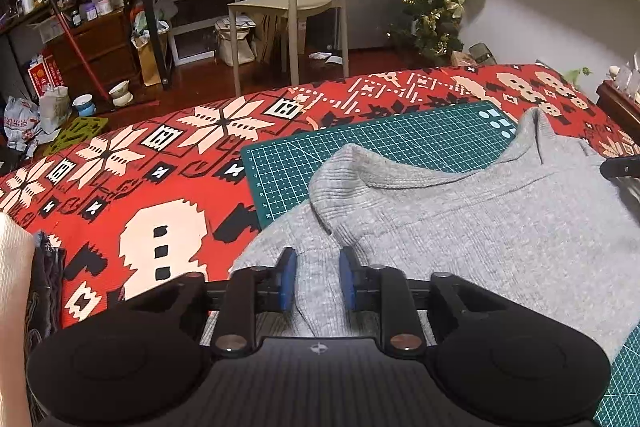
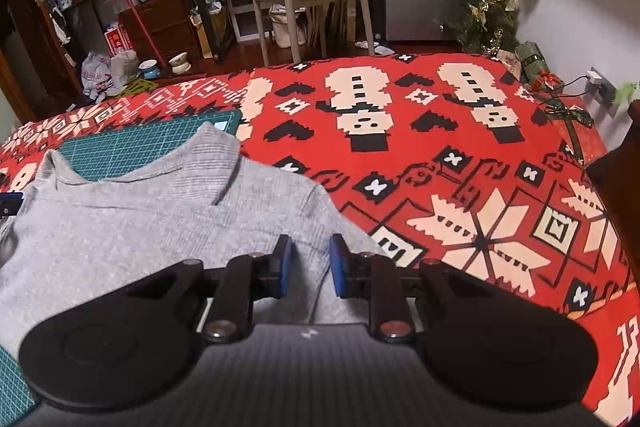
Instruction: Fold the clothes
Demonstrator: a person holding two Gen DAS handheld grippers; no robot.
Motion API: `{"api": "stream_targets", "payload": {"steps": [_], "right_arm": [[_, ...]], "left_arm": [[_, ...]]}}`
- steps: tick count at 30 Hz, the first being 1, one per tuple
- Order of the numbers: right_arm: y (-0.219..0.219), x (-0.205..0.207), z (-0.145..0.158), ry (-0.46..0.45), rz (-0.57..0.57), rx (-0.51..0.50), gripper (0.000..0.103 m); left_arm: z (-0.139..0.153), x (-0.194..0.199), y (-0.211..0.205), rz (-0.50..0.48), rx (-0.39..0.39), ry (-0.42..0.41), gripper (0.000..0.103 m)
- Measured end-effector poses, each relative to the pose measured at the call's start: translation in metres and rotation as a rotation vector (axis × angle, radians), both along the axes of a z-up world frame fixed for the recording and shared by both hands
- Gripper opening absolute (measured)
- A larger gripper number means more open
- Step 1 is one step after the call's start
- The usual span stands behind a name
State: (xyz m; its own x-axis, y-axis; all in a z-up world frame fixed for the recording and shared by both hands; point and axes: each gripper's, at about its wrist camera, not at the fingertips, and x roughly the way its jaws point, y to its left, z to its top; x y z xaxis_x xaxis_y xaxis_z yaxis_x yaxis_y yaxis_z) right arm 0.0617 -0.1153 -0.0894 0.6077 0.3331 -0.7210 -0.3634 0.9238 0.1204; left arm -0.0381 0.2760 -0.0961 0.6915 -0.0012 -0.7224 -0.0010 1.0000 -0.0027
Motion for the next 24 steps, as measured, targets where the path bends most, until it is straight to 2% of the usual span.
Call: {"api": "stream_targets", "payload": {"steps": [6,8,9,16,20,24], "right_arm": [[0.002,0.001,-0.001,-0.005,0.014,-0.006,0.022],[0.003,0.003,-0.002,0.001,0.012,-0.015,0.009],[0.005,0.002,0.000,-0.005,0.012,-0.020,0.008],[0.005,-0.028,0.035,-0.160,0.043,-0.011,0.007],[0.006,-0.020,0.033,-0.154,0.056,0.006,0.007],[0.007,-0.012,0.032,-0.147,0.070,0.023,0.007]], "left_arm": [[0.009,-0.009,-0.005,0.006,0.028,-0.056,0.004],[0.016,-0.013,-0.007,0.009,0.036,-0.082,0.004],[0.020,-0.016,-0.008,0.010,0.037,-0.094,0.004],[0.053,-0.058,-0.010,0.010,0.057,-0.186,0.004],[0.055,-0.077,-0.006,0.035,0.069,-0.195,0.004],[0.042,-0.066,-0.001,0.054,0.086,-0.179,0.004]]}}
